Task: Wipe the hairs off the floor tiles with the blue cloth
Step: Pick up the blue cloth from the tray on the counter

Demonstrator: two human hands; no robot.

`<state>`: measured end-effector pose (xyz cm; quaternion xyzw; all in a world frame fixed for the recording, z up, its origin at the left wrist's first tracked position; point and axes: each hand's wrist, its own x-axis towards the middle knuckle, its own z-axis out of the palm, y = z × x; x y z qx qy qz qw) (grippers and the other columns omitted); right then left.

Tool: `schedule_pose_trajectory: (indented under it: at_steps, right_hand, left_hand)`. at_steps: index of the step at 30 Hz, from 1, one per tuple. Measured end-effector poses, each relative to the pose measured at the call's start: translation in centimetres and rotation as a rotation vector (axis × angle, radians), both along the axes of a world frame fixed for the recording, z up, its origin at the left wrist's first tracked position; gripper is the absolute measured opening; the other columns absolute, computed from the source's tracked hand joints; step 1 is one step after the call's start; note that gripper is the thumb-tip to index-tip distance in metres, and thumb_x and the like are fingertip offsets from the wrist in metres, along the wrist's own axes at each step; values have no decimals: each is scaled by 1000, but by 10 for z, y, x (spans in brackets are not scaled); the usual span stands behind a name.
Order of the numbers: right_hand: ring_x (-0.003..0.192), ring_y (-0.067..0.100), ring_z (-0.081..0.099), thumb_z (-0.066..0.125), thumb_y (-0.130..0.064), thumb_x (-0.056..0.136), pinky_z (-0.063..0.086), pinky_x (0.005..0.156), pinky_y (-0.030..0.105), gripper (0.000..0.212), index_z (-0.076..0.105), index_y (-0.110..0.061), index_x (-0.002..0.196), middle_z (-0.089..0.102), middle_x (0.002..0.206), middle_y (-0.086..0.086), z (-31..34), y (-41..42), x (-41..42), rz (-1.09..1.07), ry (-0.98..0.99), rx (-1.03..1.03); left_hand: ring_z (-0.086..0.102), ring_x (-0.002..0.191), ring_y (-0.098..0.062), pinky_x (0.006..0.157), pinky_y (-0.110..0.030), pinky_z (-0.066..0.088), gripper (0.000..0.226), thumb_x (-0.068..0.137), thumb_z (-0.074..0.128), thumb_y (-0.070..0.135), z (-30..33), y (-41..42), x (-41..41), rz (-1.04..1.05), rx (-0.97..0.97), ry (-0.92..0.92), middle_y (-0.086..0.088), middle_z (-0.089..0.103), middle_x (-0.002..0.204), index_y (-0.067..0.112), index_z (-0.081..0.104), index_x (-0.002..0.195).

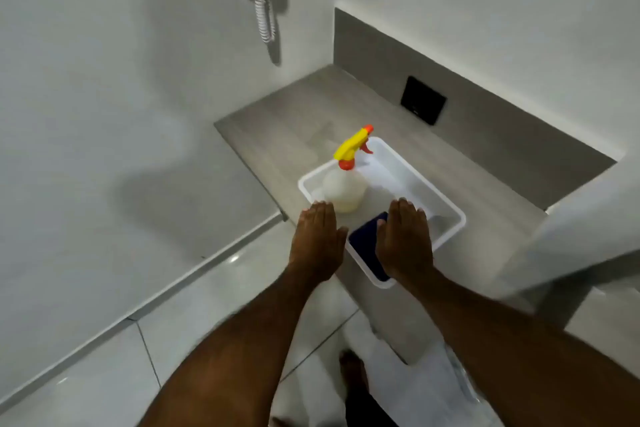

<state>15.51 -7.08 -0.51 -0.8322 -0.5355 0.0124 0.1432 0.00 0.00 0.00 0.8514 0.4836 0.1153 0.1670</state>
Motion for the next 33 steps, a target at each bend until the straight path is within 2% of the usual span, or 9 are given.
schedule_pose_trajectory:
  at_steps: [4,8,13,16,22,24,27,30,33]
  right_hand:
    - [132,39,48,46,-22,101,35,116,48,45,45,7,136,54,139,25,-14,-12,16,-56,54,-116]
    - [128,38,49,44,-25,101,36,113,47,45,47,7,133,55,136,24,-17,-4,19,-29,43,-189]
    - [94,28,67,59,-30,92,47,93,42,26,57,-7,104,71,102,10,-14,7,23,-44,47,-363]
    - [92,30,68,68,-30,87,52,87,41,31,57,-6,103,71,101,12,-10,16,32,-92,173,-381]
    - [99,35,66,67,-17,85,56,90,44,29,64,-2,109,69,101,17,25,34,49,-213,677,-384]
    - [95,31,66,67,-17,85,55,87,42,26,64,-6,109,66,95,10,42,31,44,-185,706,-283]
    - [88,20,62,67,-20,88,50,76,31,24,61,-11,109,63,93,0,70,24,14,-38,765,-133]
    - [84,8,59,67,-23,90,47,70,21,25,58,-16,112,62,97,-5,82,24,-37,100,817,-74]
    - [80,2,56,67,-24,91,43,64,13,29,56,-16,117,59,97,-8,57,34,-97,189,829,-123]
  left_hand:
    - [58,96,-26,91,-38,50,25,97,48,37,-10,-5,25,-46,17,-36,-9,65,104,13,57,103]
    - [62,89,-24,89,-37,51,31,100,41,38,-8,-3,50,-79,-21,20,-7,68,94,14,60,93]
    - [65,101,-30,111,-45,36,32,98,46,35,-8,1,76,-104,-51,343,-8,73,98,11,68,98]
    - [65,104,-29,121,-51,21,26,96,52,30,-10,4,87,-120,-119,439,-6,74,95,12,71,94]
    - [62,114,-31,119,-50,26,27,97,54,25,6,15,79,-118,-204,196,-13,71,111,7,67,112]
    - [61,113,-31,117,-49,30,28,99,50,24,21,15,62,-116,-184,26,-15,69,116,7,63,118]
    - [60,102,-27,98,-41,48,30,100,47,25,43,10,17,-87,-132,-215,-15,66,113,8,59,121]
    - [55,94,-23,84,-35,48,37,98,45,28,51,0,-49,-34,-24,-342,-13,63,106,8,53,128]
    - [56,112,-29,97,-39,47,52,101,40,39,19,-5,-131,121,5,-248,-17,62,124,5,46,140]
